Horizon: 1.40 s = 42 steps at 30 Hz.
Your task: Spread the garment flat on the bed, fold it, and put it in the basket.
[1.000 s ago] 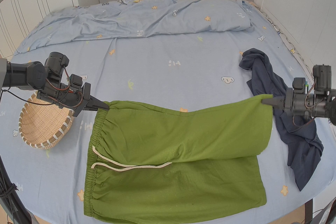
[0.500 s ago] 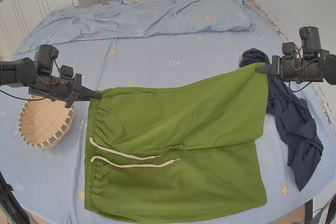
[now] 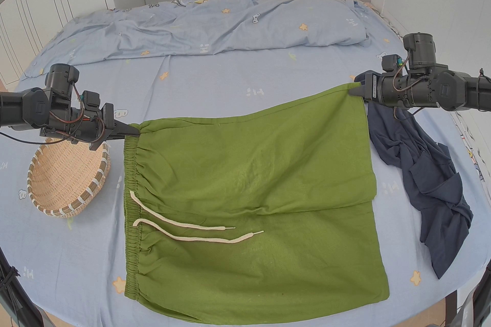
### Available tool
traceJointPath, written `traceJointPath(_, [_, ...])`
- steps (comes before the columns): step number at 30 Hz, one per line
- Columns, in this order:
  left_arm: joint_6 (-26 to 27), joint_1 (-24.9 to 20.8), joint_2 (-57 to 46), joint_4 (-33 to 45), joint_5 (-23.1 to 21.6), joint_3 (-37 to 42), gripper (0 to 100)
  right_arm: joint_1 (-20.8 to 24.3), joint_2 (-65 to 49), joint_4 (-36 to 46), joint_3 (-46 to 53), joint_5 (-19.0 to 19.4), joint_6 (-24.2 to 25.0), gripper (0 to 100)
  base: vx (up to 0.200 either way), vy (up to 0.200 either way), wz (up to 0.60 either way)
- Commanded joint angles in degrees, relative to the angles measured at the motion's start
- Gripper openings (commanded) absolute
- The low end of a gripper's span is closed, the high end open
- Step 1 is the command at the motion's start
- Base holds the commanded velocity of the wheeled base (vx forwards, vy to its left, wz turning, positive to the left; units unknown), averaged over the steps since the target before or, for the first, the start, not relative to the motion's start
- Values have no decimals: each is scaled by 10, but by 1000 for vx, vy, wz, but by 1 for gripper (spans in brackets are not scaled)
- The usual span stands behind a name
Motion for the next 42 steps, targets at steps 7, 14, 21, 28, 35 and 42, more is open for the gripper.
traceJointPath(7, [-2,20,59,-44,14,-7,0,2,94,24,-108,-9,1,0,0,0,0])
traceJointPath(14, [-4,20,100,-78,14,-30,0,4,131,49,-177,-22,1,0,0,0,0])
traceJointPath(21, [-5,20,115,-78,15,-45,0,0,166,58,-197,-30,2,0,0,0,0])
traceJointPath(28, [-5,20,129,-78,15,-56,0,3,207,59,-197,-46,2,0,0,0,0])
traceJointPath(35, [-6,17,136,-78,23,-61,100,5,212,66,-197,-45,9,100,0,0,0])
traceJointPath(42, [-15,11,107,-77,22,-50,100,2,189,70,-197,-41,26,100,0,0,0])
